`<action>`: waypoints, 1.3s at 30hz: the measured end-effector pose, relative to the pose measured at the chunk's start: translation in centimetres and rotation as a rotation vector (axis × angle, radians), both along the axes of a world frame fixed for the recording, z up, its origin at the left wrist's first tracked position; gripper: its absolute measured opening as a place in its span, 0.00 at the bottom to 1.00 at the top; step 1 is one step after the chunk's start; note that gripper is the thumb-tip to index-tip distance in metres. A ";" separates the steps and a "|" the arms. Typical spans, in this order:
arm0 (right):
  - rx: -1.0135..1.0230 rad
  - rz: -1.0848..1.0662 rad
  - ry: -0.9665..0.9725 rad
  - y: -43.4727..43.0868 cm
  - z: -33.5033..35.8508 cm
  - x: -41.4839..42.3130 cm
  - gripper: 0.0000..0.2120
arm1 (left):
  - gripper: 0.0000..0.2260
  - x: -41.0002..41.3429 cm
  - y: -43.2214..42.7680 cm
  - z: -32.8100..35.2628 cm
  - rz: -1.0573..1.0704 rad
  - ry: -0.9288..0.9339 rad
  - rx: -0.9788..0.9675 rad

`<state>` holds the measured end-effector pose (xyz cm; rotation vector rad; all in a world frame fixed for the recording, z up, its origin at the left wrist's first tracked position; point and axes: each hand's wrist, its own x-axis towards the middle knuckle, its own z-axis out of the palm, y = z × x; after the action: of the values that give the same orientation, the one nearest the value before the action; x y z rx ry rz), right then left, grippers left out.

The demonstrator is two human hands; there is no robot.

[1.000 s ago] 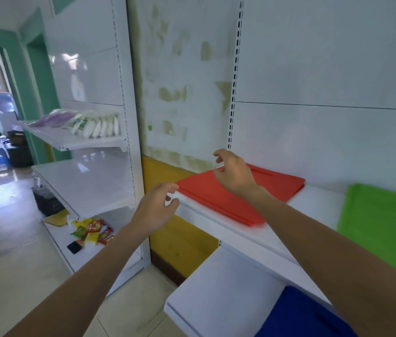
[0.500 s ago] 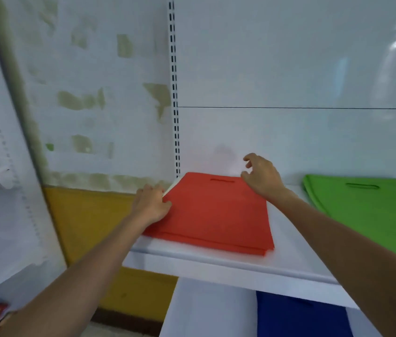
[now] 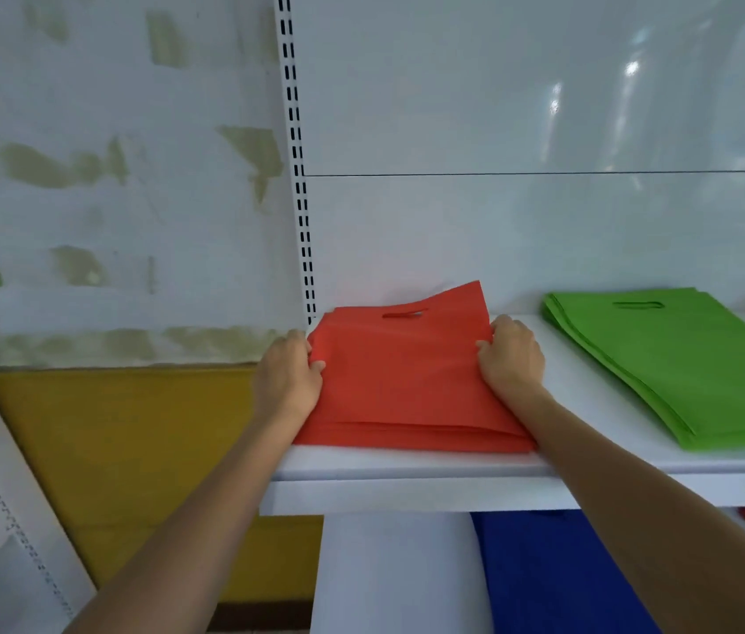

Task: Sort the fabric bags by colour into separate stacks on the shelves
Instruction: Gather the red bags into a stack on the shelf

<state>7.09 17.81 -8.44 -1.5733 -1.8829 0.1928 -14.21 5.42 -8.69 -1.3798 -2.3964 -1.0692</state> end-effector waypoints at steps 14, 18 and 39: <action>0.253 0.107 0.176 -1.1 0.3 -0.6 0.07 | 0.02 -0.4 -0.9 0.1 0.004 0.050 0.226; 0.272 0.143 0.166 -1.2 0.8 0.3 0.11 | 0.06 0.1 -1.1 0.4 -0.110 -0.049 0.243; 0.442 -0.356 0.012 -8.2 2.9 44.9 0.17 | 0.13 39.5 6.2 2.1 -0.862 -0.022 0.261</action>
<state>52.02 9.63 -5.50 -1.5494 -1.4725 -0.3466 25.27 11.64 -6.58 -2.3476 -1.5515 -1.4857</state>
